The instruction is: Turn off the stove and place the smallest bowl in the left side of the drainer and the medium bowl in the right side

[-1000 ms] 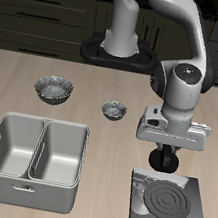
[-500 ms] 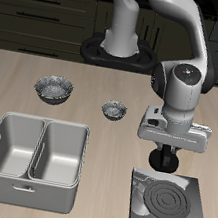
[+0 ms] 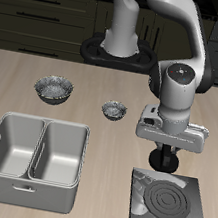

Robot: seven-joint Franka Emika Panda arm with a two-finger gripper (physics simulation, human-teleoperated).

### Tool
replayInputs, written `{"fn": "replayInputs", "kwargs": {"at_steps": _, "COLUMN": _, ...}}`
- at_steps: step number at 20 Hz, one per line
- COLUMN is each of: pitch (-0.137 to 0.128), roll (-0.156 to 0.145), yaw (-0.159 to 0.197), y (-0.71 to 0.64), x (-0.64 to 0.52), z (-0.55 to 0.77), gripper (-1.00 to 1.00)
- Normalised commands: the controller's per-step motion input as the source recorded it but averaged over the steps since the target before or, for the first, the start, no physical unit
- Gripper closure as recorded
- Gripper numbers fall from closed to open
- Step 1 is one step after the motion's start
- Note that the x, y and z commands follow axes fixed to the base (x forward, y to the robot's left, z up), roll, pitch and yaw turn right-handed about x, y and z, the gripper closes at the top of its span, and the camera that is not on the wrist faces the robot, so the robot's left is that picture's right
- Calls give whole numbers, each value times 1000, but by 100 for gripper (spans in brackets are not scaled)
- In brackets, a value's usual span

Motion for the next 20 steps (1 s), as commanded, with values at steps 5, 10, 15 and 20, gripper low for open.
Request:
{"fn": "replayInputs", "kwargs": {"at_steps": 5, "pitch": 11, "roll": 23, "yaw": -57, "y": 34, "x": -28, "z": 66, "gripper": 100}}
{"fn": "replayInputs", "kwargs": {"at_steps": 10, "pitch": 11, "roll": 22, "yaw": -87, "y": 43, "x": 3, "z": 28, "gripper": 100}}
{"fn": "replayInputs", "kwargs": {"at_steps": 15, "pitch": 1, "roll": 1, "yaw": 31, "y": 46, "x": -38, "z": 40, "gripper": 100}}
{"fn": "replayInputs", "kwargs": {"at_steps": 20, "pitch": -31, "roll": -19, "yaw": 109, "y": 30, "x": -66, "z": 142, "gripper": -100}}
